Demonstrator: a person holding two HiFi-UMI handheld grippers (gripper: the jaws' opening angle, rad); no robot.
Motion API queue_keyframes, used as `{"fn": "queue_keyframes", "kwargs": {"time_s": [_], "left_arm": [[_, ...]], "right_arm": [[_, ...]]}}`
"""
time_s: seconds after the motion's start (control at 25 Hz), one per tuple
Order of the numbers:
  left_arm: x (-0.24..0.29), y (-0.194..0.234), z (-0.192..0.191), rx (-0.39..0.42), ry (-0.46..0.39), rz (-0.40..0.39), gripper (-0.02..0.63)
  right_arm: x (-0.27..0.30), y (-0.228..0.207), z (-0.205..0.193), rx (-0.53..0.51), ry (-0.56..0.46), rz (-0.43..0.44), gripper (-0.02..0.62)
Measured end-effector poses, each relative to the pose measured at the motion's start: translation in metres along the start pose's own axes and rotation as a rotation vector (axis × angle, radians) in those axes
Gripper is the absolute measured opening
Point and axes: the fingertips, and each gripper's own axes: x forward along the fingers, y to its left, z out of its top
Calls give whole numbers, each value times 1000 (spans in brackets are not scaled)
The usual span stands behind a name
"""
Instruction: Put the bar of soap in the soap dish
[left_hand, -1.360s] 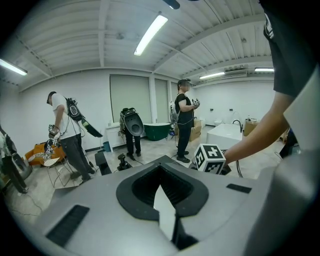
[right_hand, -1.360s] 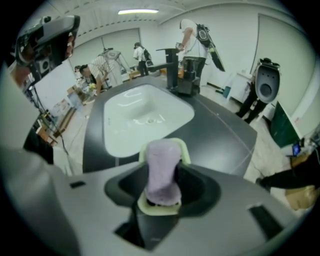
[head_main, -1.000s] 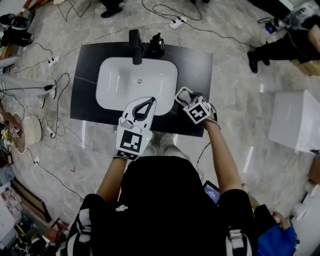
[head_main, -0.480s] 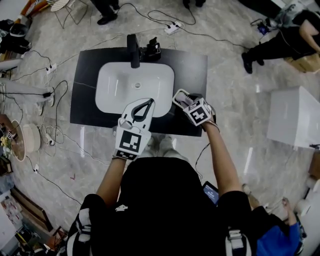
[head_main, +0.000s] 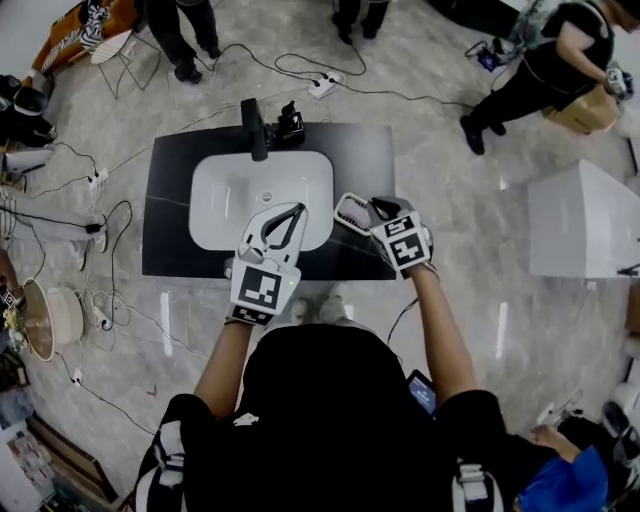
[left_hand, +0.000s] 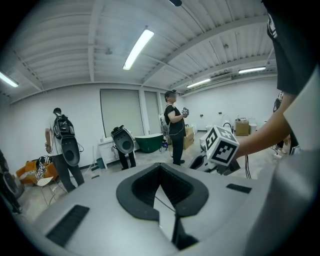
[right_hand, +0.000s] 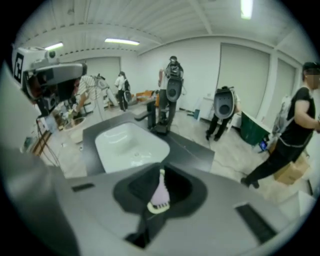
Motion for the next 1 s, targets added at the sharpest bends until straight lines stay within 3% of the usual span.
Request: {"fn": "queue_keyframes", "kwargs": {"time_s": [0.56, 1.0], "left_arm": [[-7, -12, 66, 99, -146, -34, 25], [-20, -13, 105, 137, -231, -44, 25]], "right_arm": [[-140, 0, 90, 94, -411, -179, 34], [-224, 1, 132, 56, -645, -290, 34]]}}
